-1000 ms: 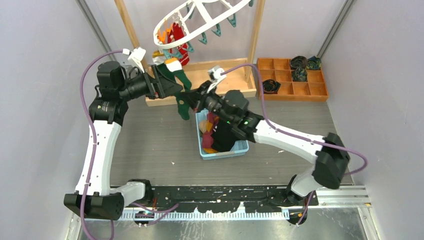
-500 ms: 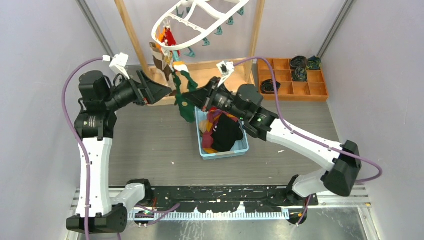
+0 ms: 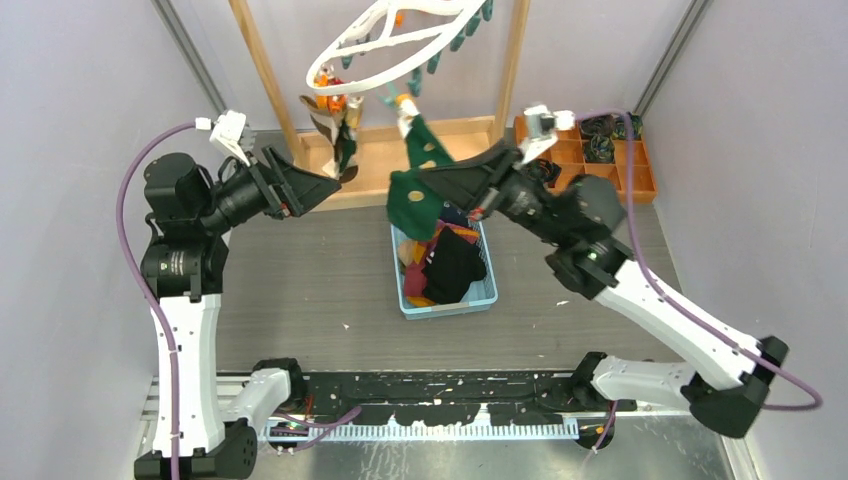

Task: Remove the socks clipped to the hanger
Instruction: Remove the sock from the hanger, then place the sock in the bin.

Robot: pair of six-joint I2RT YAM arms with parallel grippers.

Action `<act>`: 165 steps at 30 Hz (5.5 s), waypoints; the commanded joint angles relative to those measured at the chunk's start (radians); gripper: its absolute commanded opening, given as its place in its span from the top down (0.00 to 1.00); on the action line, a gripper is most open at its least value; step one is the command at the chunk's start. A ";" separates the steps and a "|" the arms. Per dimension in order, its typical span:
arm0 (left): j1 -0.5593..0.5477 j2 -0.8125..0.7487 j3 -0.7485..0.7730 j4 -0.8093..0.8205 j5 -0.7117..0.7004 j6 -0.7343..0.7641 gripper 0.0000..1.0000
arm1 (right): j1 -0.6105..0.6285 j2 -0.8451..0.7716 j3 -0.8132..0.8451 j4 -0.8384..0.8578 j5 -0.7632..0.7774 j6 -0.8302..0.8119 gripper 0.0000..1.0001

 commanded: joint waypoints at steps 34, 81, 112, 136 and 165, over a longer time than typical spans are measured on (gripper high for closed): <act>-0.271 0.039 -0.156 0.201 0.268 -0.025 0.57 | -0.024 0.214 -0.130 0.396 -0.171 0.459 0.98; -0.384 -0.017 -0.123 -0.082 0.063 0.202 1.00 | -0.070 0.516 0.690 -0.435 0.194 -0.517 0.31; -0.384 -0.063 -0.087 -0.288 0.000 0.528 1.00 | -0.156 0.415 0.510 -0.354 -0.004 -0.329 0.31; -0.384 -0.025 0.028 -0.344 0.072 0.692 1.00 | -0.004 0.191 -0.161 0.260 -0.430 -0.007 0.33; -0.357 0.043 -0.072 -0.452 -0.232 0.579 0.00 | -0.214 0.460 -0.158 -0.561 0.205 -0.462 0.99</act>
